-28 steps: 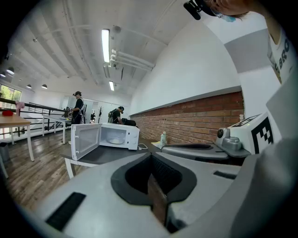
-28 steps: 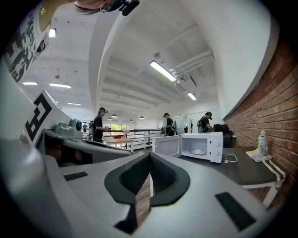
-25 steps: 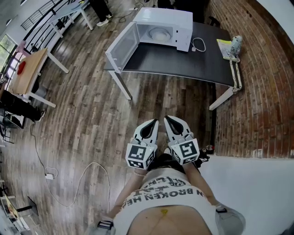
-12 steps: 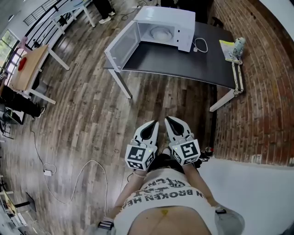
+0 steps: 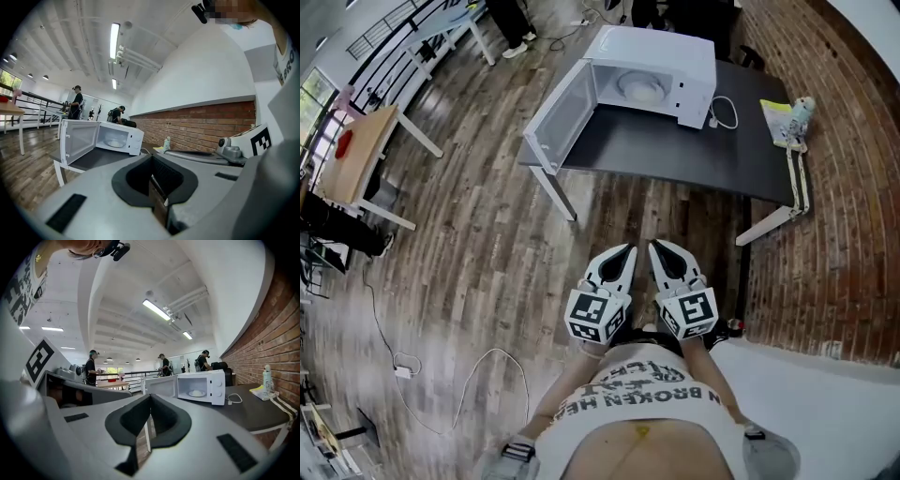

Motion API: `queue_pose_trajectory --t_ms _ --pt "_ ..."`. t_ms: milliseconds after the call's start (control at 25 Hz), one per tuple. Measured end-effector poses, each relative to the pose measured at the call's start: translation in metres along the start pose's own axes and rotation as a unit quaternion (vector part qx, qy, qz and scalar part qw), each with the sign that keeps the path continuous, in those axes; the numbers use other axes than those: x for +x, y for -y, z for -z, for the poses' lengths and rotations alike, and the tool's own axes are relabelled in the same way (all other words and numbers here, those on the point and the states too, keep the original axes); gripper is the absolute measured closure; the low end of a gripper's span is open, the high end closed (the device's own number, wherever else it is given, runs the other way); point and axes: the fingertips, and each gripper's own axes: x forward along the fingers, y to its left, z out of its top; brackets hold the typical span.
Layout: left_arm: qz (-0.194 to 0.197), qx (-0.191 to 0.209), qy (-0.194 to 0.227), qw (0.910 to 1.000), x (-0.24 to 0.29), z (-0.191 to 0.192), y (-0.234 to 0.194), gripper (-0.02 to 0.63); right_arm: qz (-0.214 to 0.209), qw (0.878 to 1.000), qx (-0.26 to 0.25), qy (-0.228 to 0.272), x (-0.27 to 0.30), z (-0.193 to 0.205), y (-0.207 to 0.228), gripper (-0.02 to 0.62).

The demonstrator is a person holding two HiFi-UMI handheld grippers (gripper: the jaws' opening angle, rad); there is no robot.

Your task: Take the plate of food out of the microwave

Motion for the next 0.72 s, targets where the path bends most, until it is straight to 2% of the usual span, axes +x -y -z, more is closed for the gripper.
queue_pose_trajectory --t_ms 320,720 --pt "0.023 0.006 -0.013 0.9996 0.041 -0.018 -0.062 0.6 0.021 1.0 0.007 0.001 0.073 -0.005 0.019 0.588" --pt "0.036 -0.001 -0.017 0.9992 0.058 -0.026 -0.108 0.6 0.036 0.999 0.01 -0.009 0.126 -0.001 0.022 0.588"
